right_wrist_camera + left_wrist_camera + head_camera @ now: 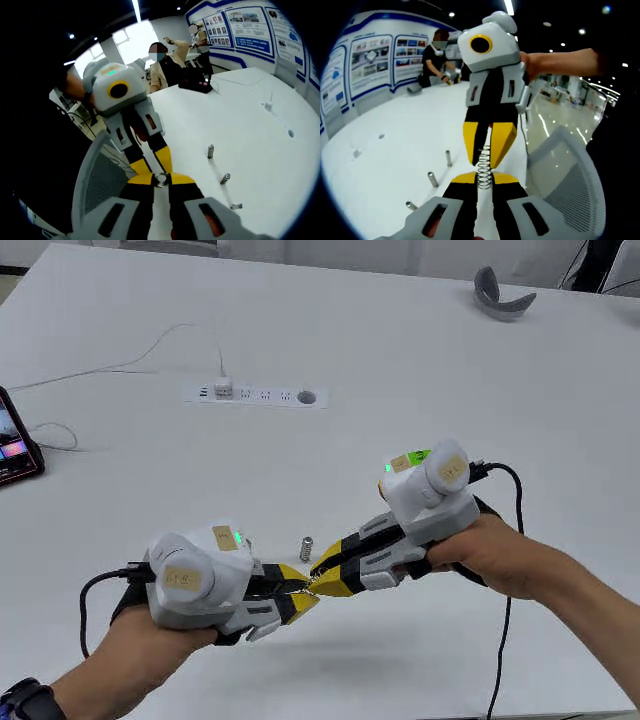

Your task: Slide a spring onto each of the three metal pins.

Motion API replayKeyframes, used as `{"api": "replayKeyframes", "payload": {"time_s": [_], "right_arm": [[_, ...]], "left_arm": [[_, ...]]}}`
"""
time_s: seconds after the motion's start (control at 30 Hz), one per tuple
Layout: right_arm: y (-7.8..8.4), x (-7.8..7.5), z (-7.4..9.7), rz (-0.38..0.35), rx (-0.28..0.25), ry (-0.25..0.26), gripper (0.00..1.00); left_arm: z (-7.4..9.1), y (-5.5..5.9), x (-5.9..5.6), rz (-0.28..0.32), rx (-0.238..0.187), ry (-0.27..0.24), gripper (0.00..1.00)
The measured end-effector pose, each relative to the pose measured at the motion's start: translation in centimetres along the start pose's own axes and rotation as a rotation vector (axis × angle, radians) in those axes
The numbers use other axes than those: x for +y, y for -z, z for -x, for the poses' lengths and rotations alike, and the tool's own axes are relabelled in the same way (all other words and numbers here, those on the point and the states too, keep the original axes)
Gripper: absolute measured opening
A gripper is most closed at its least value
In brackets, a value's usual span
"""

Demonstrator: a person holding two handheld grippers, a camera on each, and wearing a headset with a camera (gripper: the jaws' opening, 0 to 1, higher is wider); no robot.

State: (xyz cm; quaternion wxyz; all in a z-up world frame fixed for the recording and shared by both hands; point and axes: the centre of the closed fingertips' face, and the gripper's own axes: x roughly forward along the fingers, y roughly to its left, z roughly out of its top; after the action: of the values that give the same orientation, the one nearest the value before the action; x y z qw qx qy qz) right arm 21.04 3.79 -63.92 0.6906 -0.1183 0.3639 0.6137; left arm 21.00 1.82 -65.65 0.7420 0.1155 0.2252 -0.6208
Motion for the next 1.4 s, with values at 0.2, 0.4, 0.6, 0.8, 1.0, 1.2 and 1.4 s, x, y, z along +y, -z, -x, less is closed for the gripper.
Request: {"api": "replayKeyframes", "payload": {"time_s": [0.2, 0.4, 0.6, 0.8, 1.0, 1.2, 1.4], "right_arm": [[0.1, 0.4, 0.2, 0.089, 0.078, -0.018, 0.12], [0.3, 0.8, 0.3, 0.157, 0.135, -0.045, 0.12], [0.4, 0.9, 0.6, 0.203, 0.174, -0.054, 0.12], [0.5, 1.0, 0.6, 0.225, 0.187, -0.052, 0.12], [0.7, 0.7, 0.7, 0.232, 0.189, -0.034, 0.12], [1.1, 0.1, 1.4, 0.217, 0.18, -0.007, 0.12], [1.7, -0.7, 2.3, 0.198, 0.18, 0.023, 0.12]], "left_arm": [[-0.4, -0.4, -0.5, -0.011, -0.008, 0.042, 0.09], [-0.5, -1.0, -0.9, -0.037, -0.031, 0.082, 0.09], [-0.5, -1.3, -1.1, -0.03, -0.045, 0.1, 0.09], [-0.5, -1.3, -1.1, -0.017, -0.05, 0.103, 0.09], [-0.7, -1.3, -1.1, -0.015, -0.054, 0.09, 0.11], [-0.6, -0.6, -0.8, -0.007, -0.038, 0.075, 0.19], [0.1, 0.8, 0.2, 0.028, -0.017, 0.032, 0.28]]}}
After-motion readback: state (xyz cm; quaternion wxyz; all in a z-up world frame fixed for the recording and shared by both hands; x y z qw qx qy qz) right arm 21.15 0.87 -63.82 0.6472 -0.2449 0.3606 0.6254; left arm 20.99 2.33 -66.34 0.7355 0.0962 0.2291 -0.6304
